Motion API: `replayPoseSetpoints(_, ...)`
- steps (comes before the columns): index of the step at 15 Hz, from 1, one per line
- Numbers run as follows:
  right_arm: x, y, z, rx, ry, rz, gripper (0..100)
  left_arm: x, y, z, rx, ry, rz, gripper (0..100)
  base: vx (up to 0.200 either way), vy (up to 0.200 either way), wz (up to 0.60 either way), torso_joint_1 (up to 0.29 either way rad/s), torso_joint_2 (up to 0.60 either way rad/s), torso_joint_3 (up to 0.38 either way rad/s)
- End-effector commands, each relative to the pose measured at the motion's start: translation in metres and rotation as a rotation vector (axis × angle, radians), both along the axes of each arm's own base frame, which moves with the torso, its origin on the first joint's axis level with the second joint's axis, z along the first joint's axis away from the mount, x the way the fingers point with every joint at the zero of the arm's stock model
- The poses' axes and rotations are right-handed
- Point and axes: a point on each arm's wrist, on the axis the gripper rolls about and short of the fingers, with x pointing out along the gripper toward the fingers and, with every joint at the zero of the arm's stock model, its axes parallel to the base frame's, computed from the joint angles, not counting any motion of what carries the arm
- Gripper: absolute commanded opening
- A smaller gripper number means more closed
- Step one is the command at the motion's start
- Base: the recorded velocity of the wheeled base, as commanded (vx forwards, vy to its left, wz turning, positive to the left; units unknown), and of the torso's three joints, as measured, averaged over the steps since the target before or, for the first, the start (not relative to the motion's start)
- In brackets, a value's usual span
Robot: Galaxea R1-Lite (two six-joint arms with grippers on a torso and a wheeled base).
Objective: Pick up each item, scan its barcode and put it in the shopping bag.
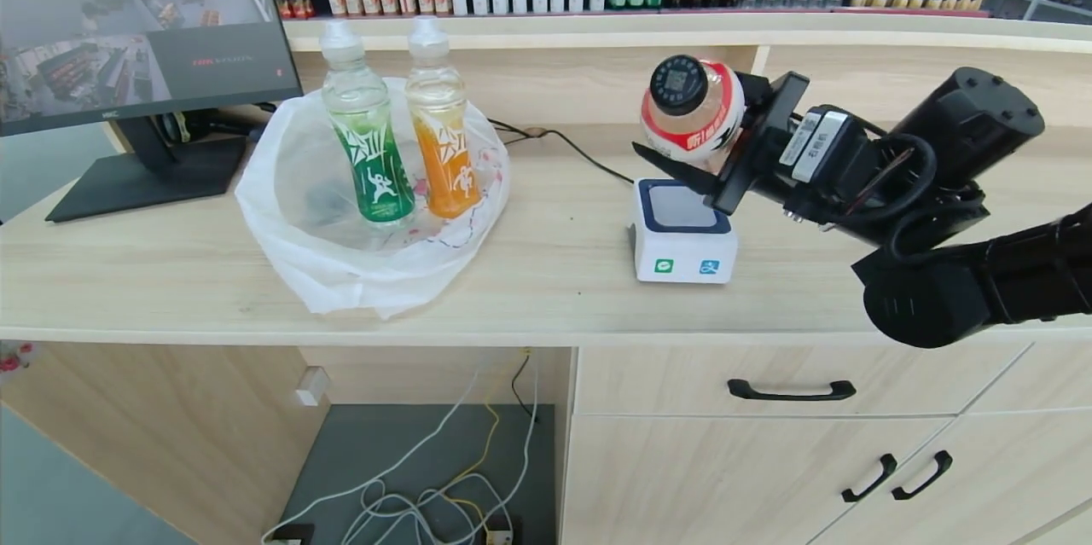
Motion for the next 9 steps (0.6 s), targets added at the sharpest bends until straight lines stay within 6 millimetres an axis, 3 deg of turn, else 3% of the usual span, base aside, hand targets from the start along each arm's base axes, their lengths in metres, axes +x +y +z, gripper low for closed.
replayPoseSetpoints(1, 0.012, -0.002, -0.018, -0.039, 0.022, 0.009, 0, 0.0, 0.0, 0.0, 0.0, 0.0, 0.0, 100, 0.0, 0.0, 0.0, 0.0, 0.0, 0.0)
replayPoseSetpoints(5, 0.024, -0.013, -0.031, -0.071, 0.041, 0.003, 0, 0.0, 0.0, 0.0, 0.0, 0.0, 0.0, 100, 0.0, 0.0, 0.0, 0.0, 0.0, 0.0)
replayPoseSetpoints(9, 0.025, -0.016, -0.031, -0.072, 0.037, 0.001, 0, 0.0, 0.0, 0.0, 0.0, 0.0, 0.0, 100, 0.0, 0.0, 0.0, 0.0, 0.0, 0.0)
